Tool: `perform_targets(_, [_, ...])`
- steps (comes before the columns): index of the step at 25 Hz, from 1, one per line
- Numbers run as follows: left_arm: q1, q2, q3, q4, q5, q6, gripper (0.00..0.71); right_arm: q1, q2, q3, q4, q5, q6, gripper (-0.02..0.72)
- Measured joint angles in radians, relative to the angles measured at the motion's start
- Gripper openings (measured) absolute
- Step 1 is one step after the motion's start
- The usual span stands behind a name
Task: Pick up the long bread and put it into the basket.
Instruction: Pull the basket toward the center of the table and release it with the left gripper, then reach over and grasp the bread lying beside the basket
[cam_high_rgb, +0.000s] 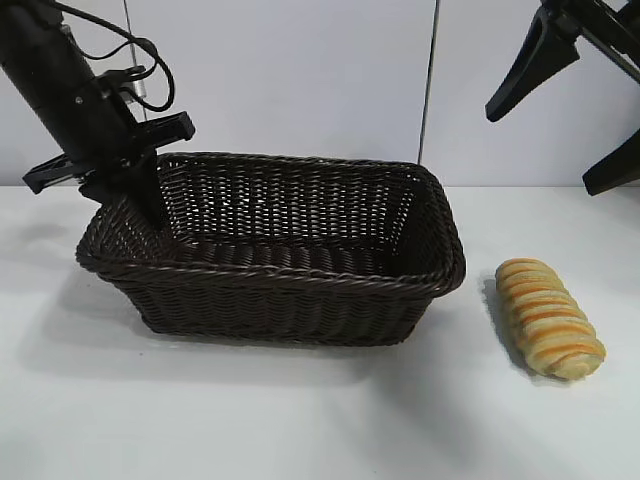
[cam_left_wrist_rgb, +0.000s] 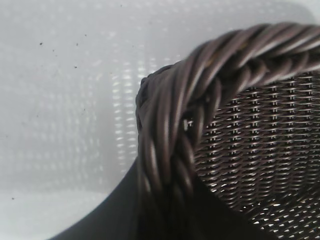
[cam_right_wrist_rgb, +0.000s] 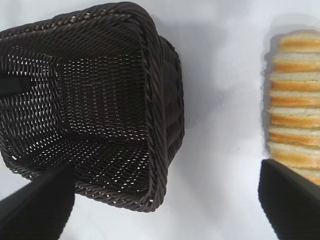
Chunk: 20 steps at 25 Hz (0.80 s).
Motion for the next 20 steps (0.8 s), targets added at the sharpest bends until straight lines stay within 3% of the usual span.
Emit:
perform_targets(1, [0.000,0.000,0.000,-0.010,0.001,0.000,0.189,0.000,0.000,0.000,0.000,0.000,0.000,0.694])
perform_targets(5, [0.000,0.000,0.000,-0.020,0.005,-0.017,0.531,0.000,0.000,0.000,0.000,0.000,-0.001,0.694])
perform_targets(7, [0.000,-0.002,-0.013,-0.002,0.019,-0.040,0.622,0.000,0.000,0.000,0.000,0.000,-0.001,0.694])
perform_targets(14, [0.023,-0.023,-0.154,0.158,0.153,-0.121,0.676,0.000,0.000,0.000,0.000,0.002,-0.001,0.694])
perform_targets(17, [0.084,-0.067,-0.207,0.242,0.180,-0.138,0.678,0.000,0.000,0.000,0.001,0.002,-0.001,0.694])
perform_targets(20, [0.179,-0.119,-0.231,0.332,0.206,-0.138,0.678,0.000,0.000,0.000,0.001,0.002,-0.001,0.694])
